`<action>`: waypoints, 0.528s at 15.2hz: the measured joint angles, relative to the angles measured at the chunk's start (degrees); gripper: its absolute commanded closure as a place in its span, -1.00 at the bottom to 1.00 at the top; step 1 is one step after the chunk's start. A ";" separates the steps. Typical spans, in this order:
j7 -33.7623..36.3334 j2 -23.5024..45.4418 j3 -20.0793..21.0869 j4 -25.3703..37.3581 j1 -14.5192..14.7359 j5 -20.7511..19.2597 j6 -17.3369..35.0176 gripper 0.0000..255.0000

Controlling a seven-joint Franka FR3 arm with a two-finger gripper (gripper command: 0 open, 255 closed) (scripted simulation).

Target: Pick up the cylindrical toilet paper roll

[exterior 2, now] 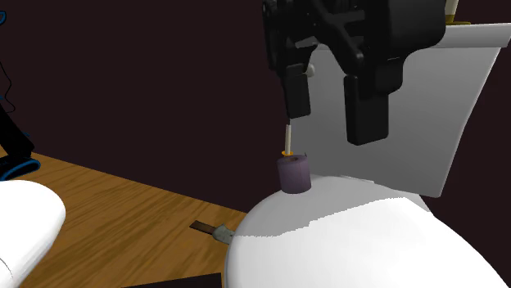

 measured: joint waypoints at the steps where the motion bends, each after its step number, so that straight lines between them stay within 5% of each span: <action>1: 0.00 0.00 0.00 0.00 0.00 0.00 0.00 -1.00; 8: 8.37 3.00 7.27 -2.86 1.81 2.77 5.43 -1.00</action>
